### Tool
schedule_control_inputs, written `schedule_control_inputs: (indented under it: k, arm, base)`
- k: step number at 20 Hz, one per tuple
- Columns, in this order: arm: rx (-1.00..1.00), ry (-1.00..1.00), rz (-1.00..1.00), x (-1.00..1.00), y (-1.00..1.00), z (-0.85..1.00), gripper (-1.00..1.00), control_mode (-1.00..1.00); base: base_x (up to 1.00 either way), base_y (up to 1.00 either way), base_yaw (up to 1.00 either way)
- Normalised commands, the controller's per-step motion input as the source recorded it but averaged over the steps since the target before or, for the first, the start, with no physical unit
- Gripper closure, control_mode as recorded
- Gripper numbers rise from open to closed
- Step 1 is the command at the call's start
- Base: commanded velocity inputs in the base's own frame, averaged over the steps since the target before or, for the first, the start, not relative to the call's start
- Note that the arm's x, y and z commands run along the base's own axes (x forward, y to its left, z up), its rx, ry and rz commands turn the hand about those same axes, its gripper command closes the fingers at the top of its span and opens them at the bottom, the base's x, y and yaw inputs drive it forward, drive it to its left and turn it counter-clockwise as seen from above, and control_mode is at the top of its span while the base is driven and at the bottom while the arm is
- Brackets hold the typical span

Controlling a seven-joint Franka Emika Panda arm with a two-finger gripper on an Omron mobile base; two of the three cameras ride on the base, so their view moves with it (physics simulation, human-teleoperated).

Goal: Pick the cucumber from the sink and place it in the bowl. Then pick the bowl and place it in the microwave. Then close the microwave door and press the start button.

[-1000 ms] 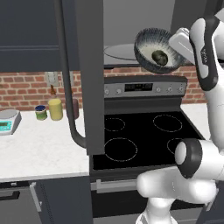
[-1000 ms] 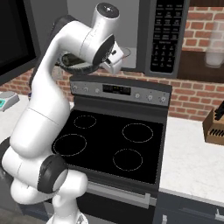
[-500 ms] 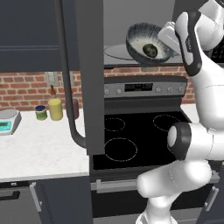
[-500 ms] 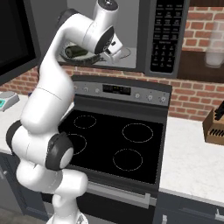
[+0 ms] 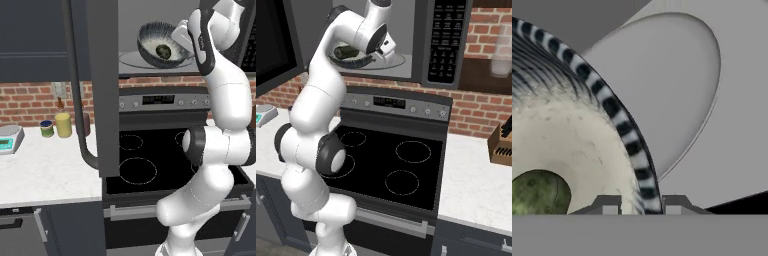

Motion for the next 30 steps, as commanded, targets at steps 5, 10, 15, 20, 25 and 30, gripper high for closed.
schedule_control_inputs:
  k: [5,10,15,20,25,30]
  arm:
    - [0.00,0.00,-0.03,0.50,0.00,0.01,1.00,-1.00]
    - [0.00,0.00,-0.03,0.46,0.00,0.00,1.00,-1.00]
    - [0.00,0.00,-0.03,0.39,0.00,0.00,1.00,-1.00]
    - [0.00,0.00,-0.03,0.12,0.00,-0.02,-1.00,-1.00]
    - [0.00,-0.03,-0.03,-0.22,0.00,0.00,-1.00,-1.00]
    - [0.00,-0.09,0.00,-0.40,0.00,0.00,-1.00,-1.00]
  base:
    - [0.00,0.00,0.00]
    - [0.00,0.00,0.00]
    - [0.00,0.00,0.00]
    - [0.00,0.00,0.00]
    - [0.00,0.00,0.00]
    - [0.00,0.00,0.00]
